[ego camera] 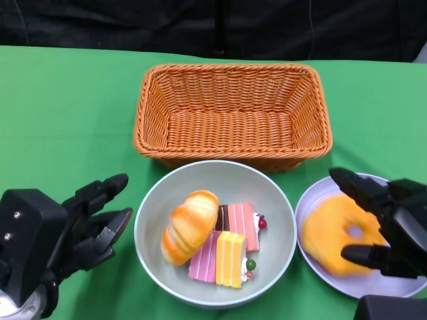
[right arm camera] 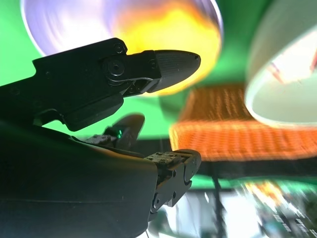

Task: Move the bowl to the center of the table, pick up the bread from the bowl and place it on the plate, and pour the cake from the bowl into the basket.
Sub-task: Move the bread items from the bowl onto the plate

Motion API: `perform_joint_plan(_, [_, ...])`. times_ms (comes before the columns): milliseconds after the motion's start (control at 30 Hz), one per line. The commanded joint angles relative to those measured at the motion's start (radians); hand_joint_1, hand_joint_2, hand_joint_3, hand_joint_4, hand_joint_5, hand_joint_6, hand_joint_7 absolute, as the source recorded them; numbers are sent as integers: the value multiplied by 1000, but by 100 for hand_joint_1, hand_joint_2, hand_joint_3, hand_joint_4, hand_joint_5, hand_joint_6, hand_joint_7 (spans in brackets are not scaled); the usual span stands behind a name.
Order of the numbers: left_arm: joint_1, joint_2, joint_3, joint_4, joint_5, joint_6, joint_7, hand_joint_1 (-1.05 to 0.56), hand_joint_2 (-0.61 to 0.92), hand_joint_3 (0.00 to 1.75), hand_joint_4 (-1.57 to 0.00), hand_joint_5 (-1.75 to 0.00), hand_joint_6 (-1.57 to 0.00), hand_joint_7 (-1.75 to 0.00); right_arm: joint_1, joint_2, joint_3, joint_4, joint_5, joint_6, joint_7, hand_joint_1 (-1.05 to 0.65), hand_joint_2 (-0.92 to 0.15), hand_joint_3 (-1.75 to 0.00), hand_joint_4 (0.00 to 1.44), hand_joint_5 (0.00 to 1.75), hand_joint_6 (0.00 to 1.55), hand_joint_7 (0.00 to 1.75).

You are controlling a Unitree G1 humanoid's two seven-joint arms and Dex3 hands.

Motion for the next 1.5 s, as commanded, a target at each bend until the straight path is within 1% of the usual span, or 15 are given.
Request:
perform_joint_plan(33, [-4, 14, 8, -11, 4, -3, 2, -69, 92, 59, 0, -73, -28, -1, 14, -19, -13, -16, -5, 14, 7, -74, -92, -35, 85, 64, 32, 7])
perform_joint_plan(133, [-4, 13, 10, -12, 1, 0, 1, -69, 92, 59, 0, -73, -28, -1, 19, -18, -14, -22, -3, 18, 11, -74, -92, -35, 87, 67, 32, 7])
perform_joint_plan(167, [-4, 13, 11, -13, -1, 2, 0, -69, 92, 58, 0, -73, -27, -1, 23, -17, -15, -24, 1, 16, 9, -73, -92, -34, 85, 67, 32, 7])
perform_joint_plan(267, [-4, 13, 11, -13, -1, 3, 1, -68, 92, 58, 0, -73, -28, -1, 28, -8, -17, -24, 14, -9, -25, -70, -92, -30, 77, 71, 34, 6])
perform_joint_plan(333, [-3, 14, 8, -12, 3, -1, 3, -69, 92, 58, 0, -71, -27, -1, 28, -2, -15, -24, 22, -24, -42, -68, -92, -30, 69, 70, 34, 6])
perform_joint_plan(467, [-5, 9, 14, -17, -9, 5, -1, -69, 92, 58, 0, -71, -27, -1, 22, 20, -8, -49, 32, -29, -46, -68, -92, -31, 64, 68, 33, 5])
perform_joint_plan(600, [-8, 5, 16, -10, -8, -11, 5, -69, 92, 57, 0, -72, -28, -1, 11, 38, -3, -59, 45, -30, -40, -67, -92, -29, 64, 72, 35, 5])
perform_joint_plan(767, [-12, 1, 14, -9, -1, -7, 13, -69, 92, 58, 0, -71, -28, -1, 3, 46, -4, -45, 60, -49, -51, -67, -92, -27, 64, 74, 36, 6])
perform_joint_plan(900, [-8, 2, 18, -29, -6, -1, 9, -68, 92, 58, 0, -68, -27, 0, 2, 60, 1, -83, 80, -35, -12, -66, -92, -27, 60, 74, 35, 5])
perform_joint_plan(1500, [-8, -3, 16, -31, -9, -2, 6, -69, 92, 57, 0, -66, -26, 0, -21, 83, 32, -119, 89, -52, -4, -67, -92, -26, 54, 78, 37, 6])
